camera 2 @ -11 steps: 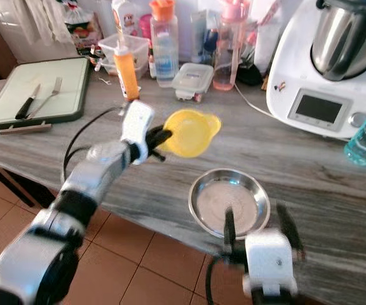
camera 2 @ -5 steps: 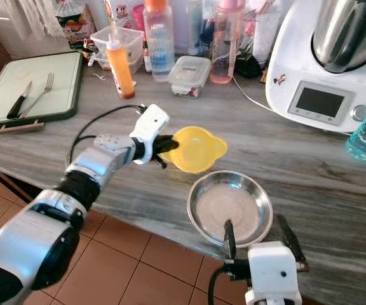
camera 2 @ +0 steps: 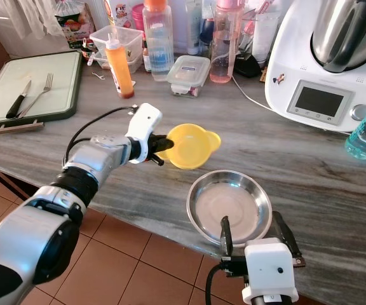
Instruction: Setting the table
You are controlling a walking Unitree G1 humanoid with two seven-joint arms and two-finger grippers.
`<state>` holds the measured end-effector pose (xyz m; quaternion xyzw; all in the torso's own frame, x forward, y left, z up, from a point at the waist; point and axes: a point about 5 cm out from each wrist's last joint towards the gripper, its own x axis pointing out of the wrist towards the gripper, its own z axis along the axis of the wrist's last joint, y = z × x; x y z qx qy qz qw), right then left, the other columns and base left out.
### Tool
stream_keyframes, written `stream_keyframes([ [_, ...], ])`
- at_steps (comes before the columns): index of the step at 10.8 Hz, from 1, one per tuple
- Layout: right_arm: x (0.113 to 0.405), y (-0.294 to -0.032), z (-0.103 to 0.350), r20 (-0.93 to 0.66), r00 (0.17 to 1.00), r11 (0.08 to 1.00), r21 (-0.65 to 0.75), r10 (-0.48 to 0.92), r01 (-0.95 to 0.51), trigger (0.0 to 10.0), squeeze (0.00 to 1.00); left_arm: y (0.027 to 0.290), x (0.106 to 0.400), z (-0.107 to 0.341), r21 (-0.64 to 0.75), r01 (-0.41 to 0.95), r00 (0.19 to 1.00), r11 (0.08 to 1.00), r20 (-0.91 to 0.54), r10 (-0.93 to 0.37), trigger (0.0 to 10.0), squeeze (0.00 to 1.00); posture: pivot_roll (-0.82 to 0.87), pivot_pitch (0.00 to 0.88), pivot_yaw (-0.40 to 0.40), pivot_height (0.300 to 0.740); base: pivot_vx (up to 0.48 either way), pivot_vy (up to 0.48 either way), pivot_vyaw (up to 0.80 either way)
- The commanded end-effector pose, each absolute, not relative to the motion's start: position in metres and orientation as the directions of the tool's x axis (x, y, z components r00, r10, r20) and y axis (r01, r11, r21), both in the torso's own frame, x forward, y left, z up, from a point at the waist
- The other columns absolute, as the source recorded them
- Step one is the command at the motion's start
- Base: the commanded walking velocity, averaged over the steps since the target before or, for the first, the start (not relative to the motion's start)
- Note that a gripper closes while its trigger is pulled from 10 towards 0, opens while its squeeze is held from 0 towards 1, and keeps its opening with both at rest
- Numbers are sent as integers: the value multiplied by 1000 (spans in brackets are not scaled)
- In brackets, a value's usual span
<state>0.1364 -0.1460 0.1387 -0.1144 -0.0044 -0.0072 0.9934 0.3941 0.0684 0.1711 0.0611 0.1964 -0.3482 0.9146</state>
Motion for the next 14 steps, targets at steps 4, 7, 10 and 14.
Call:
stream_keyframes([
  [4,136,-145,141,12,1000,976,-218,-4,7,10000,0,80,390,151,-30,622,660,782,-517,-545,10000,639,-39,132,61,740,0,0,0],
  [7,138,-144,139,13,1000,977,-213,0,3,10000,0,82,391,155,-18,624,664,781,-515,-542,10000,1000,-33,129,61,740,0,0,0],
  [10,139,-143,138,13,1000,978,-207,1,2,10000,0,83,395,166,-1,628,674,778,-499,-544,10000,1000,-27,130,64,740,0,0,0],
  [14,142,-141,135,11,1000,980,-201,10,-8,10000,0,87,404,194,77,632,718,771,-432,-546,10000,1000,-9,130,61,740,0,0,0],
])
